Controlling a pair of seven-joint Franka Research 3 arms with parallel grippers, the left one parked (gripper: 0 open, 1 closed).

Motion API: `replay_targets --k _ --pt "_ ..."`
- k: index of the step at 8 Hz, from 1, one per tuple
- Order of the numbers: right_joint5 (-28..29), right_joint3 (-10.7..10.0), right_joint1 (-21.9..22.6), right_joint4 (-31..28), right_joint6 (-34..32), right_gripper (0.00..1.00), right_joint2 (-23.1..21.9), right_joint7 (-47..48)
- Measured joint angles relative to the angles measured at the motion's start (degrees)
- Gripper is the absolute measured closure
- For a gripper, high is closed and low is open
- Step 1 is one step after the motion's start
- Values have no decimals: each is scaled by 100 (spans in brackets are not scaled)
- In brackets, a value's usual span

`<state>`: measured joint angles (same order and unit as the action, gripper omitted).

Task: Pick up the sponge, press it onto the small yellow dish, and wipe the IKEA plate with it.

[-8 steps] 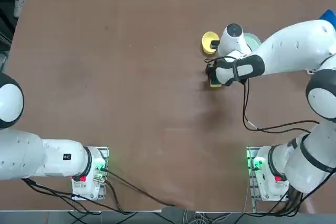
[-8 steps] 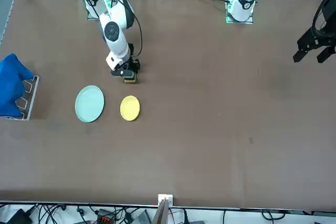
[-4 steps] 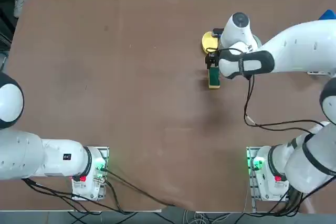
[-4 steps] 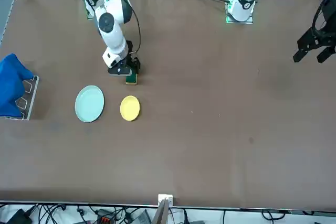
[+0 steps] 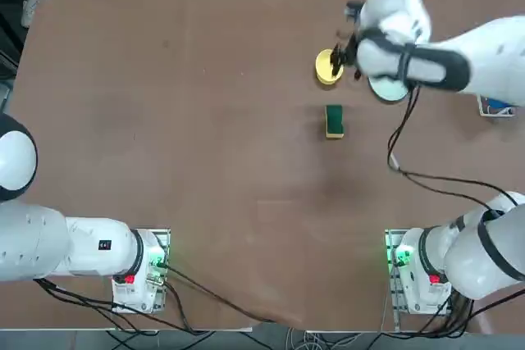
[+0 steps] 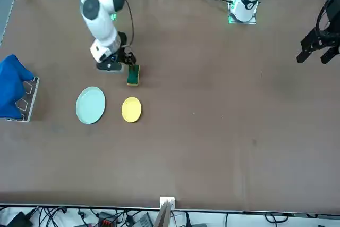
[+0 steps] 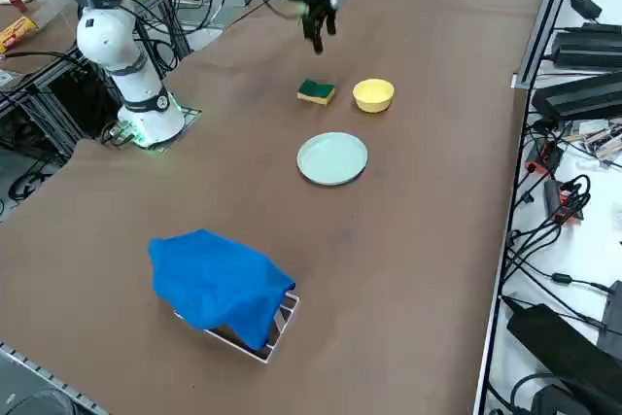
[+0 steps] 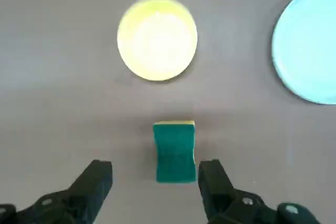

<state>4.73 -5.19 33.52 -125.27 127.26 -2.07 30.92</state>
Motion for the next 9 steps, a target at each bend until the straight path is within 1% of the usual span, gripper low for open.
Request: replay_targets --k 1,2,4,5,6,7,9 --pt "-4 -10 -207 615 -788 0 -112 -167" --pt "-8 -20 -468 1212 -1438 0 -151 -385" --pt "-15 -42 -1099 2225 -2426 0 -75 -926" --pt "-38 -48 -1417 2683 -2828 0 55 -1295" --pt "-92 -56 -1720 3063 -3087 0 207 -1649" --pt "-201 -61 -1990 3332 -3202 0 342 -1850" --pt "-362 -55 -2537 3726 -3299 0 504 -1994"
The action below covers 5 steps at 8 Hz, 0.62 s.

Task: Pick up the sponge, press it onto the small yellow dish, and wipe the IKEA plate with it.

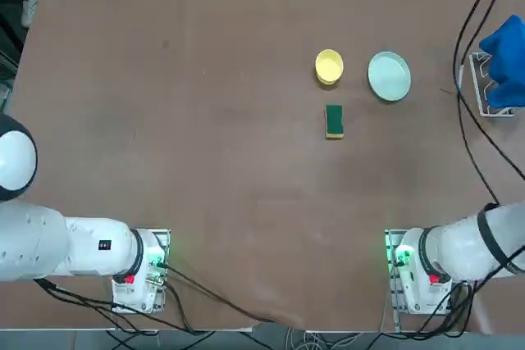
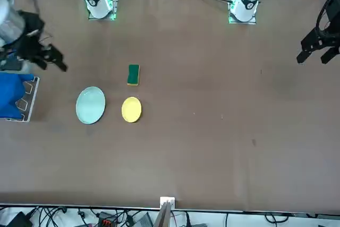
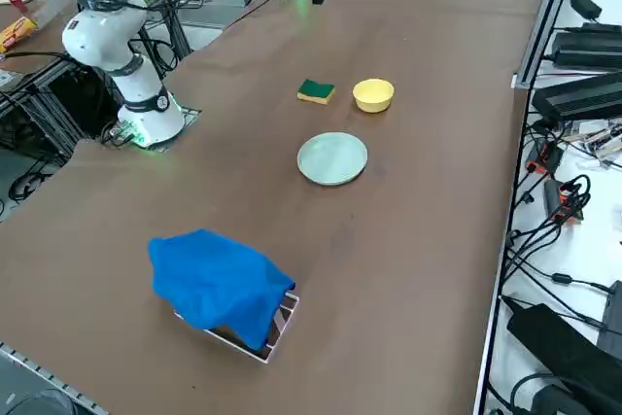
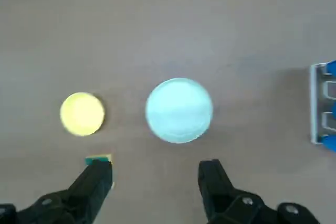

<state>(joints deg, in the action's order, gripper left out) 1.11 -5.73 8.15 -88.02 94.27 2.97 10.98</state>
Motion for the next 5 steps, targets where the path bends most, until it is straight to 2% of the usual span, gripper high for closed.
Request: replay_targets --k 1,3,4,5 --pt "-63 -2 -164 185 -87 0 56 -45" --pt "-307 48 -199 430 -249 0 144 -49" --pt "-329 147 -218 469 -356 0 168 -52" --pt "-331 371 -352 474 -454 0 188 -99"
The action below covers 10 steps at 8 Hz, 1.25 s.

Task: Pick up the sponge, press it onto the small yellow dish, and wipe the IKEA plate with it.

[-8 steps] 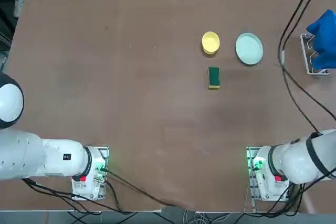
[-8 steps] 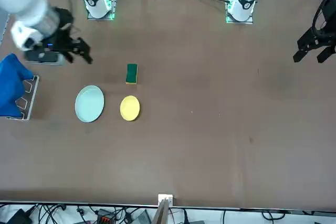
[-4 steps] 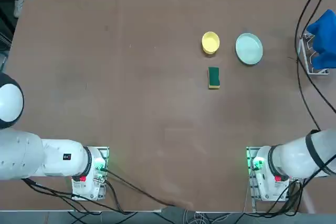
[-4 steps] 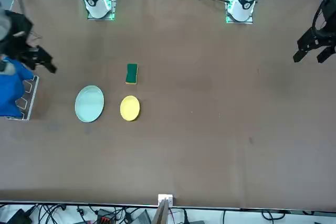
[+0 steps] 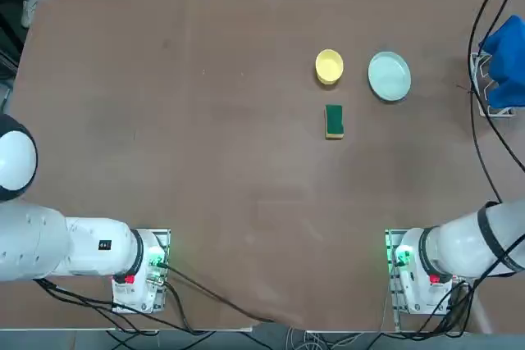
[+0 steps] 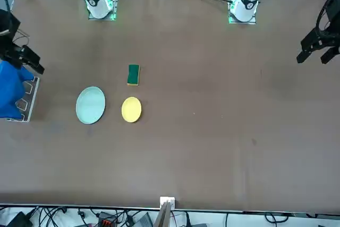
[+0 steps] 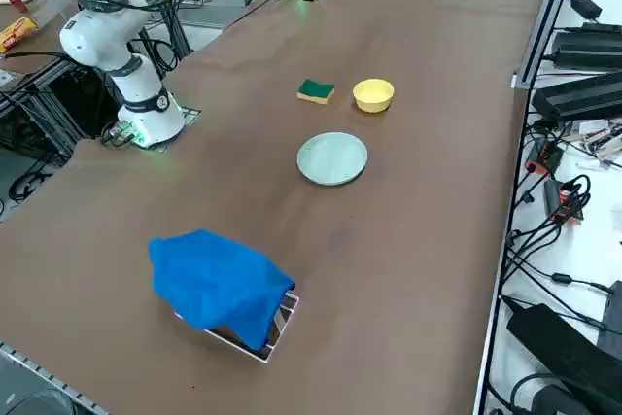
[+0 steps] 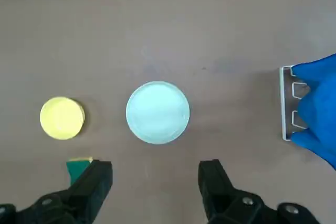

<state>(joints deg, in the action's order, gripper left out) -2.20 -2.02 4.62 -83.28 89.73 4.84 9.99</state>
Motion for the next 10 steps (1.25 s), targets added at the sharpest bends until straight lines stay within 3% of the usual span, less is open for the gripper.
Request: replay_targets --k 2,3,10 --pt "-2 646 -573 -4 -96 0 39 -112" --pt "-2 778 -702 -5 -144 0 57 -138" --pt "-2 875 -727 -5 -256 0 78 -199"
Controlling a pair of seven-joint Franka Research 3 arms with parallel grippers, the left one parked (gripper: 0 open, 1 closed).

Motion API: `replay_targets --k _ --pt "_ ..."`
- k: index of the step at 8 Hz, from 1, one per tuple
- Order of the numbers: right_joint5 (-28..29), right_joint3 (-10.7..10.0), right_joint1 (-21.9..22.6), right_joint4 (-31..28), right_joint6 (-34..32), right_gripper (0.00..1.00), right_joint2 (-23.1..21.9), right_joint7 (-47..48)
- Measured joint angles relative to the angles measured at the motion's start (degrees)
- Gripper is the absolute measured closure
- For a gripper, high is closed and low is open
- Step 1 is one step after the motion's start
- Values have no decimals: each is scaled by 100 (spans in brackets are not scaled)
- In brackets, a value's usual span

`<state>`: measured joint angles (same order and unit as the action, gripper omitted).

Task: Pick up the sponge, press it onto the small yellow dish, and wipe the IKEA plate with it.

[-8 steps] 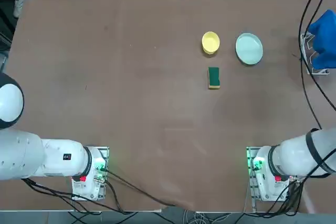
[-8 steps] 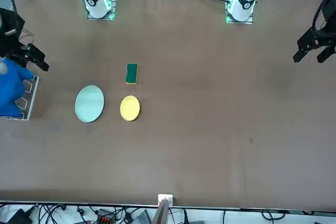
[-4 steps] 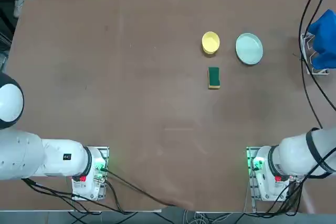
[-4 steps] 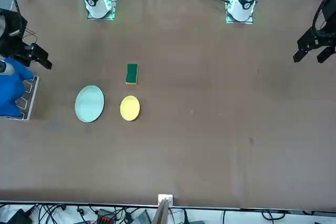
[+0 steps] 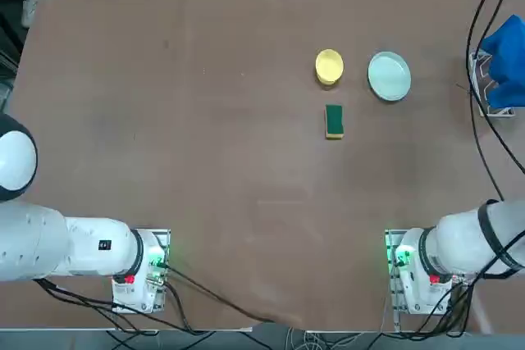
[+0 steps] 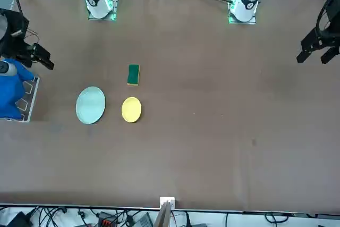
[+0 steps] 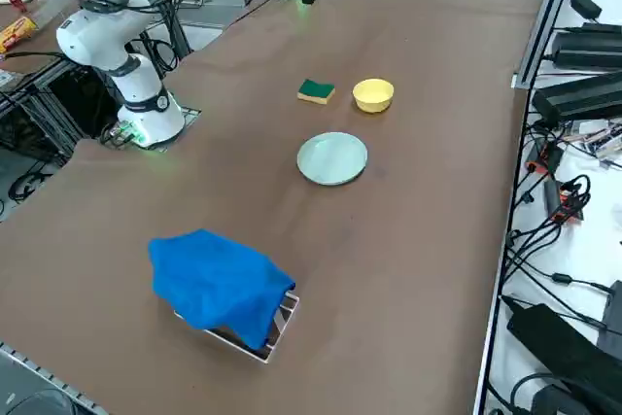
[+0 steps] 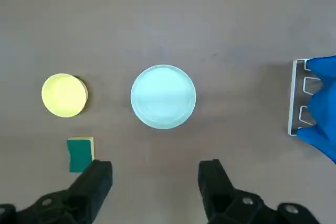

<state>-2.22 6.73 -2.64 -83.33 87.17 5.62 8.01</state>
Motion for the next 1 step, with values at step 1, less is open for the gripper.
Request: replay_targets --k 1 --pt "0 0 -1 0 -2 0 3 -1"
